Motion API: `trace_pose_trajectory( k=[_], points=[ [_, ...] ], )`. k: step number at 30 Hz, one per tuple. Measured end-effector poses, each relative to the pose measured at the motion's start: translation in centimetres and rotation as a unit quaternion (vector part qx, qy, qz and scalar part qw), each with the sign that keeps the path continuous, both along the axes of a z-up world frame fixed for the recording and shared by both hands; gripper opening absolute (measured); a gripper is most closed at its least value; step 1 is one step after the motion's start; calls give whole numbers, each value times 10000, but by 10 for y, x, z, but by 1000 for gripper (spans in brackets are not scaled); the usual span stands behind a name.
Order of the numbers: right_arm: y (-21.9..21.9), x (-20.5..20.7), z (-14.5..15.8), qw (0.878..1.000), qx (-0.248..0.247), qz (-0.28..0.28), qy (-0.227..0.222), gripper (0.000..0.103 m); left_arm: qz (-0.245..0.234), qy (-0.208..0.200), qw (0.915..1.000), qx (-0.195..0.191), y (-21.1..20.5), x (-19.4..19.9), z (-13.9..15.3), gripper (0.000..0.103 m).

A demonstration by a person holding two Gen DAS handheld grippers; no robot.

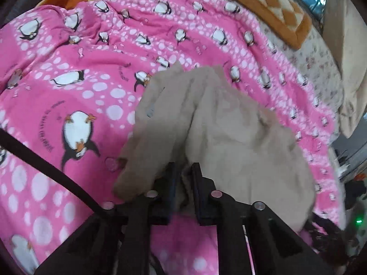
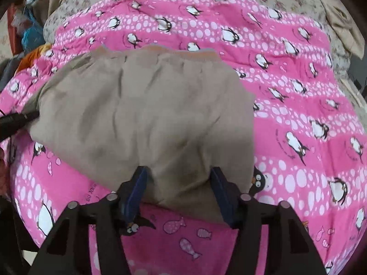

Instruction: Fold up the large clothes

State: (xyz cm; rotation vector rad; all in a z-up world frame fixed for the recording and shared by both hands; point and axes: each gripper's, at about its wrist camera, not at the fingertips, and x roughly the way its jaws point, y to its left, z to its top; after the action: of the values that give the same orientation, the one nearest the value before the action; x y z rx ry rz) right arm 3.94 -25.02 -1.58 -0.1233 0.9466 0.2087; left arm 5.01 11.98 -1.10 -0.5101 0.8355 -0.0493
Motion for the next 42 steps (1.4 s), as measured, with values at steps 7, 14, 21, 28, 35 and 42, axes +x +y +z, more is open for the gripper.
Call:
trace_pose_trajectory(
  k=[7,14,21,28,35,42],
  points=[
    [0,-2,3,10000,-8,57,7,68,289,-172,9985,-440,9,-47,-4,44],
    [5,1,13,9998,96,40,-140,68,287,-281,9914,-1248,20,-10,-24,48],
    [6,-3,12,9998,103,91,-159,68,880,-321,9717,-2167,39,25,-29,48],
    [5,-5,10,9998,51,178,-103,68,795,-119,9807,-1781,23,21,-25,2],
    [8,-3,10,9998,63,183,-83,70,814,-25,9802,-1804,26,40,-28,29],
    [10,-3,12,9997,90,208,-80,70,649,-16,9899,-1259,18,44,-23,11]
  ],
)
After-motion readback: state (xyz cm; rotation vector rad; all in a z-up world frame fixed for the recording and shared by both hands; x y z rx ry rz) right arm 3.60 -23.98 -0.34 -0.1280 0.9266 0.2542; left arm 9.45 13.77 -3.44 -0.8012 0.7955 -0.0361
